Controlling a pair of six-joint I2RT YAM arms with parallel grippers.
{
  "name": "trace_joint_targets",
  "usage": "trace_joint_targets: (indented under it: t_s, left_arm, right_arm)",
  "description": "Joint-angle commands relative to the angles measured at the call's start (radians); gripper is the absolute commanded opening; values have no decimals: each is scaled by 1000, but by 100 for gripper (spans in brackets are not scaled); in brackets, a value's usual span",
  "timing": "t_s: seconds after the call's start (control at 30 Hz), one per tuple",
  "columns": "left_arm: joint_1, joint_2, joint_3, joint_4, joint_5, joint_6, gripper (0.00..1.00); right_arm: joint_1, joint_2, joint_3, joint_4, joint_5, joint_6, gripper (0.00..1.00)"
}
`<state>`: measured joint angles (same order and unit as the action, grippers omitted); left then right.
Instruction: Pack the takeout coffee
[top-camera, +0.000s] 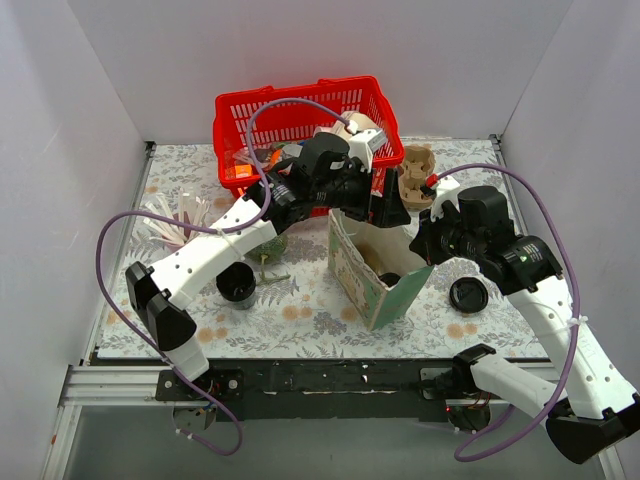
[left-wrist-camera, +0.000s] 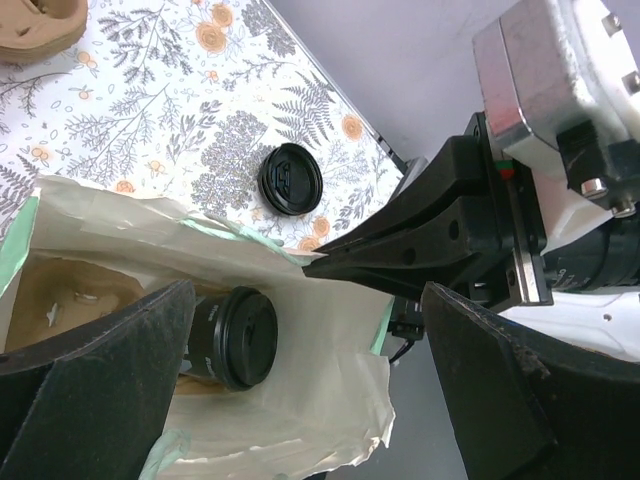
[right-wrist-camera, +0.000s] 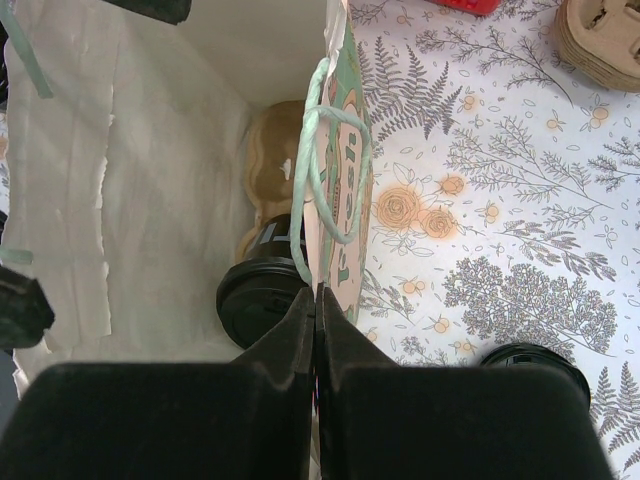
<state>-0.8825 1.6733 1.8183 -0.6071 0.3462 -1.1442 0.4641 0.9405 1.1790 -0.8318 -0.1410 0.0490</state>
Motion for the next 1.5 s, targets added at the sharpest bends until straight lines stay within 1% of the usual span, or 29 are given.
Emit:
trace_joint_targets:
  t_s: [0.0, 0.1, 0.13, 0.2, 0.23, 0.33, 0.37, 0.47, 0.63, 0.67, 0.7, 0.77, 0.8, 0.87, 0.9, 0.97, 1.0, 1.07, 1.1, 1.13, 1.17, 1.2, 1.27, 1.3, 1.33, 1.37, 1.4, 1.47]
  left_arm:
    - [4, -32, -8, 44, -52, -23, 98]
    - [4, -37, -17, 78, -90, -35, 98]
    - [4, -38, -19, 85, -140, -41, 98]
    - [4, -41, -17, 105, -196, -46, 98]
    - [4, -43, -16, 112, -254, -48, 98]
    - [4, -41, 9, 130, -334, -31, 98]
    - [4, -37, 15, 133, -334, -26, 98]
    - [4, -32, 36, 138, -432, -14, 98]
    - [4, -37, 58, 144, -499, 1, 98]
    - [4, -41, 61, 135, -515, 4, 98]
    - [4, -46, 62, 130, -551, 11, 98]
    - [4, -73, 52, 116, -611, 21, 98]
    - [4, -87, 41, 113, -636, 26, 98]
    - [4, -127, 6, 84, -691, 38, 98]
    - [4, -142, -8, 72, -708, 38, 98]
    - [4, -188, -42, 32, -759, 26, 98]
    - [4, -204, -69, 17, -782, 18, 98]
    - [5, -251, -97, -41, -854, -3, 98]
    - [5, -273, -123, -60, -883, -29, 98]
    - [7, -288, -132, -83, -921, -40, 98]
    - [8, -302, -140, -145, -993, -55, 98]
    - [14, -326, -146, -183, -1031, -96, 98]
    - [51, -352, -174, -270, -1079, -120, 98]
    - [72, -377, -188, -293, -1086, -138, 98]
    - [124, -391, -213, -316, -1083, -181, 98]
    - [148, -403, -229, -350, -1073, -193, 98]
    - [168, -415, -249, -359, -1070, -206, 98]
    - [215, -461, -316, -370, -1073, -244, 98]
  right_arm:
    - [-5, -12, -13, 53, -9, -3, 1]
    - [-5, -12, -13, 54, -9, -5, 1]
    - [-5, -12, -13, 54, -11, -5, 1]
    - [-5, -12, -13, 56, -11, -3, 1]
    - [-5, -14, -13, 56, -11, -3, 1]
    - [-5, -9, -7, 56, -3, 0, 1]
    - [-5, -6, -4, 53, -3, 0, 1]
    - [-4, -3, 1, 53, -5, 3, 1]
    - [-5, -2, 4, 59, -2, 12, 1]
    - [-5, -2, 8, 60, -2, 14, 3]
    - [-5, -2, 10, 62, 6, 17, 8]
    - [-5, -2, 24, 63, 17, 28, 14]
    - [-5, -2, 31, 62, 33, 34, 22]
    - [-5, 0, 44, 62, 46, 46, 33]
    - [-5, -3, 51, 72, 46, 51, 44]
    - [-5, -14, 54, 108, 44, 63, 52]
    - [-5, -19, 60, 118, 47, 64, 59]
    - [-5, -26, 68, 141, 53, 72, 65]
    - [-5, -29, 70, 167, 66, 77, 74]
    - [-7, -38, 70, 184, 76, 81, 80]
    - [-7, -46, 67, 200, 90, 86, 84]
    - [-5, -51, 62, 230, 124, 98, 92]
    - [-5, -75, 48, 261, 179, 112, 93]
    - [-5, -83, 41, 278, 237, 126, 94]
    - [-5, -106, 33, 311, 265, 133, 95]
    - [-5, -117, 15, 328, 296, 138, 95]
    - [-7, -130, 5, 345, 348, 141, 95]
    - [-5, -172, -25, 385, 401, 147, 96]
